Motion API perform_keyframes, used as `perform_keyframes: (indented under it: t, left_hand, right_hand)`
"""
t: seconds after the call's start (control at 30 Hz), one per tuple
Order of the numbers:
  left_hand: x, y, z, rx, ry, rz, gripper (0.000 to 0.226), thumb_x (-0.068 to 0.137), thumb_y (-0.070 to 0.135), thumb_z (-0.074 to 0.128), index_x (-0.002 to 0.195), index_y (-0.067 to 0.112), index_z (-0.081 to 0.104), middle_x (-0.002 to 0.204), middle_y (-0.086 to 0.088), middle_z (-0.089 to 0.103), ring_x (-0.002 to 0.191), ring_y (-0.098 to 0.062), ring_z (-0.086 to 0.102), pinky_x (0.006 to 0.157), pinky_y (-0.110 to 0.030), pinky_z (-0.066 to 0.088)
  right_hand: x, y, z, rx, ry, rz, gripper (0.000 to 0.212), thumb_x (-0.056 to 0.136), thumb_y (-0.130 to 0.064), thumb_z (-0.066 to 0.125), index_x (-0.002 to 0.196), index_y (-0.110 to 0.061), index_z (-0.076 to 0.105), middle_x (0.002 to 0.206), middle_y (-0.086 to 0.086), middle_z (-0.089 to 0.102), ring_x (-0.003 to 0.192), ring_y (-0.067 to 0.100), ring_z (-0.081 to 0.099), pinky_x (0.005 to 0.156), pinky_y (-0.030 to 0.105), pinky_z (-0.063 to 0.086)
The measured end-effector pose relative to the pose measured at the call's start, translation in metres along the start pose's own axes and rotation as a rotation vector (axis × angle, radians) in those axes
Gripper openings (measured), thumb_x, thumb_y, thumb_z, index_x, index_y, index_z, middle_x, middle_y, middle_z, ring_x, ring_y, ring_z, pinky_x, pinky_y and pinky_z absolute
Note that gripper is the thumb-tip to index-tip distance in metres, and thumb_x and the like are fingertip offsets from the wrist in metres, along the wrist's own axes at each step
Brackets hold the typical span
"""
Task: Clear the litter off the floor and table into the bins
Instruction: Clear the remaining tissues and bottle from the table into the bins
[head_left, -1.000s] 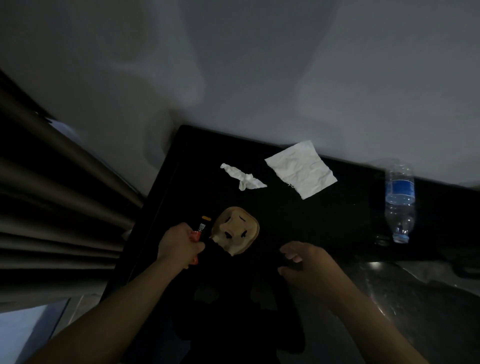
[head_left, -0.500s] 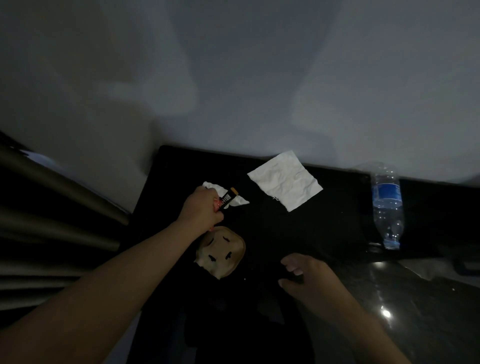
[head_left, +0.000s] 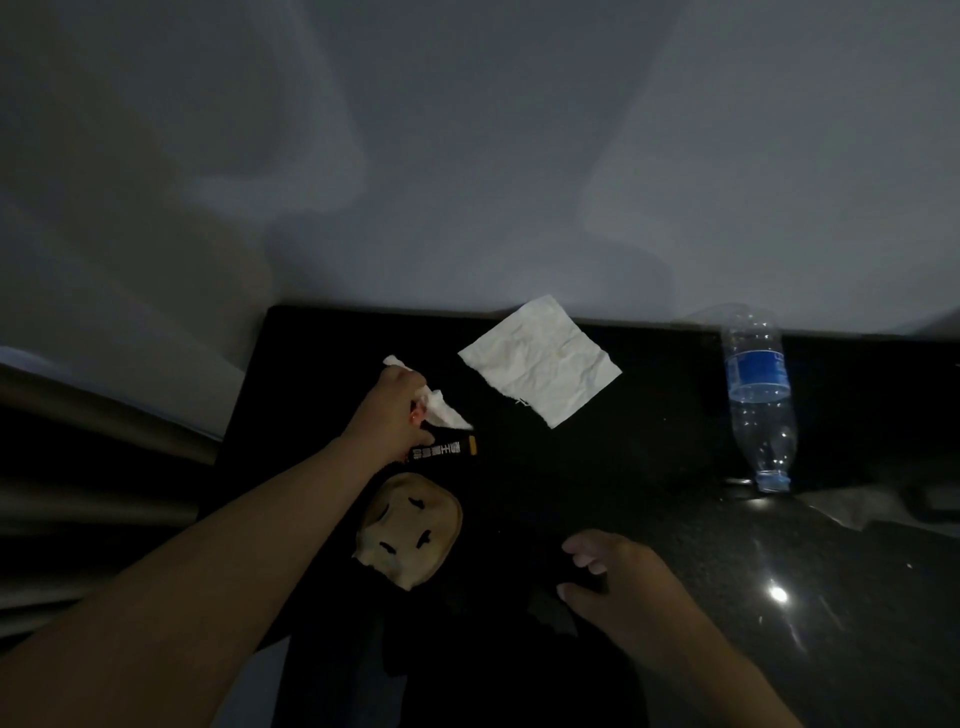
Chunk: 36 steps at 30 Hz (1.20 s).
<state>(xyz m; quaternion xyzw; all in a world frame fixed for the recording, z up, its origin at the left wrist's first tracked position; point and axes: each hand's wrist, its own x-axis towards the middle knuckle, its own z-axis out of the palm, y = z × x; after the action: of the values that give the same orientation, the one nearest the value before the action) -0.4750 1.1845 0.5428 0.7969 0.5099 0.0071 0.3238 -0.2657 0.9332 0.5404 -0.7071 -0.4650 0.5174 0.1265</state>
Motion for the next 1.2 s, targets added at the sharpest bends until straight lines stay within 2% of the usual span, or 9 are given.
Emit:
perform_keyframes:
  t: [0.13, 0.2, 0.4, 0.5, 0.63, 0.7, 0.83, 1.0, 1.2]
  left_hand:
    - [0.003, -0.002, 0.003, -0.043, 0.019, -0.005, 0.072, 0.067, 0.009, 0.084, 0.131, 0.009, 0.049, 0.139, -0.011, 0.036, 0.123, -0.023, 0.044, 0.095, -0.022, 0.036]
    - [0.003, -0.004, -0.001, -0.07, 0.024, 0.01, 0.076, 0.066, 0.011, 0.085, 0.133, 0.011, 0.049, 0.142, -0.008, 0.034, 0.123, -0.021, 0.043, 0.096, -0.023, 0.036]
    - [-0.004, -0.013, -0.002, 0.073, -0.214, 0.116, 0.089, 0.066, 0.01, 0.084, 0.143, 0.017, 0.04, 0.153, 0.0, 0.02, 0.134, -0.018, 0.034, 0.107, -0.028, 0.036]
    - [-0.004, -0.012, 0.001, 0.125, -0.254, 0.104, 0.091, 0.067, 0.009, 0.083, 0.145, 0.016, 0.037, 0.148, -0.003, 0.026, 0.129, -0.02, 0.04, 0.106, -0.03, 0.039]
    - [0.005, -0.005, 0.0, 0.241, -0.148, 0.129, 0.051, 0.074, 0.015, 0.078, 0.121, 0.01, 0.058, 0.122, -0.008, 0.047, 0.109, -0.024, 0.054, 0.09, -0.029, 0.045]
    - [0.007, -0.004, -0.002, 0.296, -0.136, 0.093, 0.044, 0.073, 0.022, 0.079, 0.111, 0.011, 0.06, 0.112, -0.007, 0.053, 0.102, -0.023, 0.056, 0.081, -0.029, 0.045]
    - [0.008, -0.005, 0.0, 0.305, -0.097, -0.004, 0.033, 0.074, 0.03, 0.077, 0.095, 0.009, 0.065, 0.098, -0.006, 0.065, 0.095, -0.023, 0.061, 0.076, -0.03, 0.047]
    - [0.007, -0.008, 0.008, 0.179, -0.116, -0.127, 0.023, 0.075, 0.024, 0.074, 0.079, 0.008, 0.057, 0.079, -0.005, 0.059, 0.078, -0.021, 0.06, 0.061, -0.026, 0.04]
    - [0.024, 0.009, 0.006, -0.001, -0.13, -0.219, 0.023, 0.075, 0.018, 0.074, 0.064, 0.014, 0.055, 0.067, 0.0, 0.057, 0.069, -0.019, 0.058, 0.052, -0.023, 0.038]
  right_hand:
    - [0.002, 0.001, -0.004, 0.015, -0.026, 0.002, 0.031, 0.082, -0.046, 0.069, 0.095, -0.062, 0.046, 0.106, -0.028, 0.054, 0.094, -0.019, 0.051, 0.067, 0.007, 0.046]
    - [0.002, 0.001, -0.005, 0.018, -0.033, 0.003, 0.03, 0.083, -0.045, 0.069, 0.095, -0.061, 0.046, 0.107, -0.027, 0.054, 0.095, -0.014, 0.053, 0.067, 0.008, 0.045]
    - [0.003, 0.006, 0.0, 0.015, -0.026, 0.004, 0.033, 0.082, -0.046, 0.069, 0.094, -0.064, 0.045, 0.106, -0.027, 0.053, 0.093, -0.012, 0.054, 0.067, 0.011, 0.047]
    - [0.003, 0.01, 0.006, 0.014, -0.002, -0.005, 0.035, 0.079, -0.051, 0.068, 0.094, -0.071, 0.044, 0.104, -0.029, 0.054, 0.095, -0.017, 0.051, 0.066, 0.008, 0.046]
    - [0.003, 0.013, 0.011, 0.02, 0.021, -0.013, 0.04, 0.075, -0.056, 0.066, 0.094, -0.078, 0.039, 0.101, -0.031, 0.054, 0.095, -0.02, 0.049, 0.065, 0.005, 0.046]
    - [0.004, 0.012, 0.012, 0.023, 0.026, -0.005, 0.041, 0.076, -0.054, 0.067, 0.093, -0.078, 0.039, 0.1, -0.03, 0.055, 0.095, -0.02, 0.049, 0.066, 0.003, 0.045]
    - [0.001, 0.015, 0.013, 0.017, 0.046, -0.015, 0.038, 0.075, -0.056, 0.065, 0.095, -0.076, 0.041, 0.101, -0.031, 0.054, 0.097, -0.02, 0.048, 0.065, 0.005, 0.045]
    - [-0.001, 0.017, 0.007, 0.037, 0.028, -0.008, 0.033, 0.08, -0.051, 0.068, 0.094, -0.069, 0.045, 0.105, -0.028, 0.055, 0.097, -0.019, 0.049, 0.067, 0.007, 0.046]
    - [-0.001, 0.025, 0.003, 0.044, 0.076, -0.01, 0.038, 0.074, -0.057, 0.067, 0.097, -0.075, 0.042, 0.099, -0.036, 0.054, 0.097, -0.019, 0.05, 0.067, 0.003, 0.045]
